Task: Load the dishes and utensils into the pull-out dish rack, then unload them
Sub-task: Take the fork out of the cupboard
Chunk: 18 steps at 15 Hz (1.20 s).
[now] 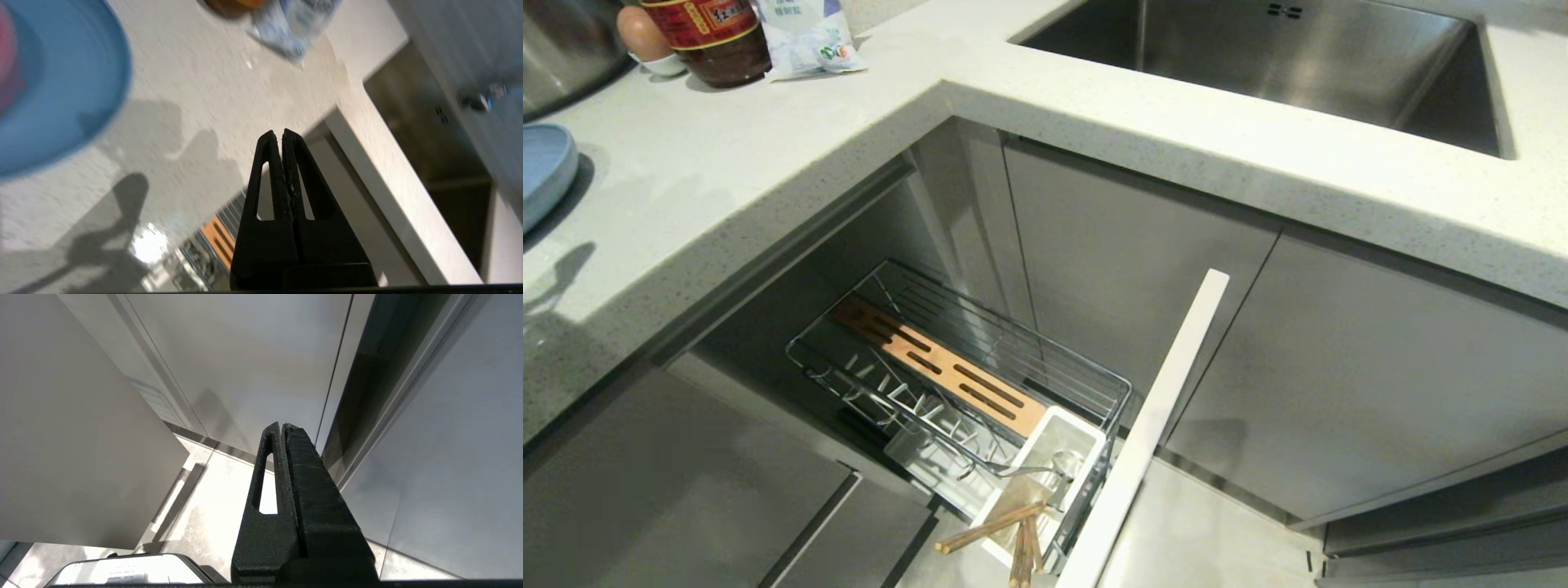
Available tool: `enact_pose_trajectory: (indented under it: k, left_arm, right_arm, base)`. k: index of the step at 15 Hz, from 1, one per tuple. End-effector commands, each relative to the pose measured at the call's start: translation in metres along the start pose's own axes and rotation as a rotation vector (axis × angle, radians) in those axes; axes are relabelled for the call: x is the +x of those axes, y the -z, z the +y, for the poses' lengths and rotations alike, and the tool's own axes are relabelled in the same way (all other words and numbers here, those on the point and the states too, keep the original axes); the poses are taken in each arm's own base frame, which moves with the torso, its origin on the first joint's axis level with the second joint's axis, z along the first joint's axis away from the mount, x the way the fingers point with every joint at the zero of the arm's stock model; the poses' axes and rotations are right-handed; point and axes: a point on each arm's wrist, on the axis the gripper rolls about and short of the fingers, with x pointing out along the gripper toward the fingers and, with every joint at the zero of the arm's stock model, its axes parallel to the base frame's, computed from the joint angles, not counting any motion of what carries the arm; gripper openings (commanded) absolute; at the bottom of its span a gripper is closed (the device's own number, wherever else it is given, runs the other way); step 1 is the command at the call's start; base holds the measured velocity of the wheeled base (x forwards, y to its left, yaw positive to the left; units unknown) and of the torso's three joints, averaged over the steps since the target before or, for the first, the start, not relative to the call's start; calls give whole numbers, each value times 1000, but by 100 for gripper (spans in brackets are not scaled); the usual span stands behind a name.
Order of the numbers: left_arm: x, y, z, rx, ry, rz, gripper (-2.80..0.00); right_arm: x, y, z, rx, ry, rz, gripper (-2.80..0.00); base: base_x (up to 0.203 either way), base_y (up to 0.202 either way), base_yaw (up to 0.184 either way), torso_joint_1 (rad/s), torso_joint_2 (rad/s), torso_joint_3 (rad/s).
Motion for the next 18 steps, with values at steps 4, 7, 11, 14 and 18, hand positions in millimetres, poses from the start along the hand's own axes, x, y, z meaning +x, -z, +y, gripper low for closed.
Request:
enact_pose_trajectory:
  k: [4, 7, 11, 14, 18]
  left_arm:
    - [13, 35, -8, 48, 133, 236, -280]
    - [28, 68, -14, 109, 155, 379, -280]
    - [46, 118, -26, 223, 153, 551, -280]
    - [55, 159, -35, 296, 133, 676, -280]
    - [68, 208, -41, 389, 72, 803, -280]
  right_arm:
    - [0, 0, 0, 1, 0, -3, -280]
    - [0, 0, 0, 1, 0, -4, -280]
    - [0, 0, 0, 1, -1, -5, -280]
    - [0, 0, 0, 1, -1, -5, -280]
    - [0, 0, 0, 1, 1, -5, -280]
  base:
    - [0, 0, 0, 0, 0, 0]
    - [0, 0, 0, 0, 0, 0]
    - [0, 0, 0, 0, 0, 0]
    - [0, 0, 0, 0, 0, 0]
    - [0, 0, 0, 0, 0, 0]
